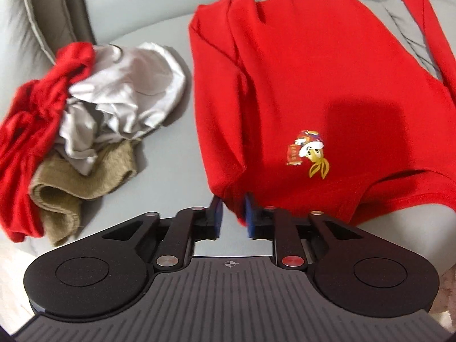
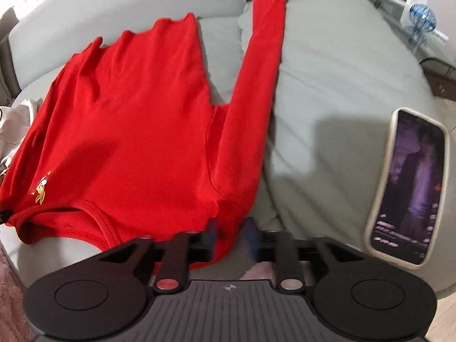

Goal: Fold clothes

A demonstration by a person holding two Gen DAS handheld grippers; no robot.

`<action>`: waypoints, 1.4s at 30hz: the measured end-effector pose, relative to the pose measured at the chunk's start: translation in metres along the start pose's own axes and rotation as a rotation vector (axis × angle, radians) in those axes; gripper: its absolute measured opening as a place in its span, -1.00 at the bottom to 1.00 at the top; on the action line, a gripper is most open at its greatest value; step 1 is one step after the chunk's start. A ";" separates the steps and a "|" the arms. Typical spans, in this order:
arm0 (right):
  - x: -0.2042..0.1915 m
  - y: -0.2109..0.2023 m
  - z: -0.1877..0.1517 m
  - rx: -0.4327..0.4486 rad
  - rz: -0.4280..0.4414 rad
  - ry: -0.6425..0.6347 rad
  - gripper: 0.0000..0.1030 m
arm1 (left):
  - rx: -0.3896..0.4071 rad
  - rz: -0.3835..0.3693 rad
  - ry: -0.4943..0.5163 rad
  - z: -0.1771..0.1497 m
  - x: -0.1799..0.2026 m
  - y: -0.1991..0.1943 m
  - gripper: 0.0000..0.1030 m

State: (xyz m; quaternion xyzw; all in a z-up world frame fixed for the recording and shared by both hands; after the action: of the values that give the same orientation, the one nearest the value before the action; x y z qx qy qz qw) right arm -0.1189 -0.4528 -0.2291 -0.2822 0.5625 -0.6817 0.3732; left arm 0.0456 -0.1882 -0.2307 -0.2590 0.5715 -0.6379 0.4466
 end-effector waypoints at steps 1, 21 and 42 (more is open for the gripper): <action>0.002 -0.009 -0.004 0.029 0.010 -0.006 -0.10 | 0.014 -0.002 -0.012 -0.004 -0.001 -0.008 -0.39; 0.005 -0.039 -0.026 0.266 0.107 -0.099 -0.21 | 0.066 0.032 0.104 0.007 0.082 -0.034 -0.32; -0.035 -0.029 -0.023 0.187 0.003 -0.225 -0.20 | 0.034 -0.211 -0.156 -0.043 -0.039 -0.028 -0.36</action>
State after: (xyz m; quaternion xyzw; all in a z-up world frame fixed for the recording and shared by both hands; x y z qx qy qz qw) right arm -0.1236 -0.4084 -0.2043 -0.3202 0.4513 -0.6947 0.4595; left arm 0.0199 -0.1340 -0.2063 -0.3586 0.4937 -0.6690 0.4244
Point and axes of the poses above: each gripper's, at about its wrist camera, not at the fingertips, and y roughly the way its jaws point, x to its right, z to its top, the point moved 3 cm from there along y, roughly the way its jaws point, and after that the axes turned 15 degrees about -x, right-handed, at the moved point
